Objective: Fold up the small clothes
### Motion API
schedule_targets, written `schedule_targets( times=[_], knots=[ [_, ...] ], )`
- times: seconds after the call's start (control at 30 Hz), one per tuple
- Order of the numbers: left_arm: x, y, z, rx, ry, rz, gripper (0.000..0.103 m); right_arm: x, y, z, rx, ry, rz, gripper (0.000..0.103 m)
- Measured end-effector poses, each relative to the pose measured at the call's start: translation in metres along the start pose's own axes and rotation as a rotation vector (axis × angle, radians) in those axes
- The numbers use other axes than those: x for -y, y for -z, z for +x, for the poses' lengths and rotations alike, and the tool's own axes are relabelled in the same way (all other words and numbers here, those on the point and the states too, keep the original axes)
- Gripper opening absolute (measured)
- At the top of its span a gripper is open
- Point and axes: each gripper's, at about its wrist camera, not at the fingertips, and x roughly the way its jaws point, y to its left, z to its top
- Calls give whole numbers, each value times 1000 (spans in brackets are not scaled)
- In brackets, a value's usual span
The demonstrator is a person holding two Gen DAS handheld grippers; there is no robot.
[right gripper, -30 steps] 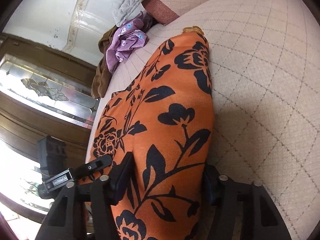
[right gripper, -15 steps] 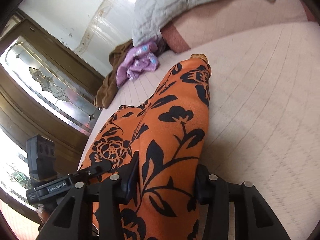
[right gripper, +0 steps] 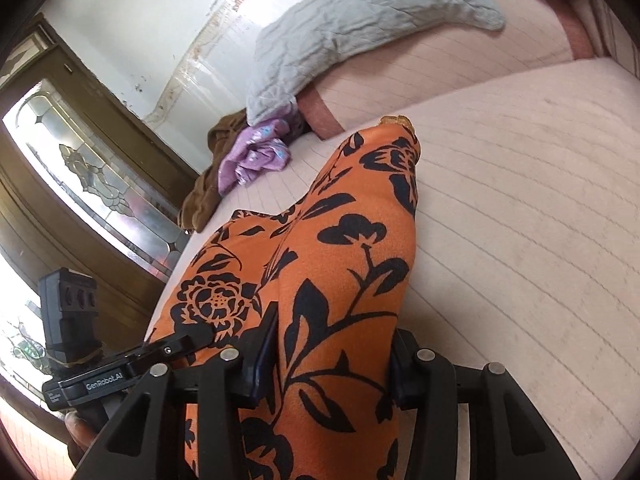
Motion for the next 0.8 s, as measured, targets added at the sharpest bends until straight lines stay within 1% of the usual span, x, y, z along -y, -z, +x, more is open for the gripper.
schedule_targets(
  times=[0.1,0.17,0.2,0.23,0.33,0.37,0.4,0.47,0.5,0.53,0.6,0.67,0.7,0.77,0.8],
  knots=[
    [4,11,7,-36,-20,7,43,14,10,1,-38,-8,28,48],
    [3,18,19,-77,-55,18,43,22,15,8,-73,-6,45,48],
    [1,21,26,-100,-79,25,45,27,18,13,-94,2,57,48],
    [-2,24,34,-118,-105,31,49,33,22,20,-125,12,70,48],
    [-5,25,37,-121,-106,30,59,37,23,23,-140,20,71,53],
    [-6,24,37,-116,-113,41,61,37,21,24,-149,22,70,56],
    [-6,25,36,-110,-124,51,64,38,20,23,-158,28,71,57],
    [-5,25,35,-102,-146,64,66,37,18,24,-168,36,76,60],
    [-3,25,33,-100,-153,67,66,36,18,23,-177,26,65,60],
    [0,26,30,-97,-163,72,66,34,17,21,-183,43,60,61],
    [8,27,22,-82,-193,76,66,28,15,15,-180,81,45,61],
    [10,38,2,-29,-229,73,66,19,14,4,-142,157,6,62],
    [12,41,-7,6,-254,73,66,12,15,-5,-110,209,-28,62],
    [18,47,-27,78,-316,75,72,1,17,-18,-66,262,-85,62],
    [21,51,-36,107,-343,72,78,-6,19,-24,-40,273,-109,62]
  ],
)
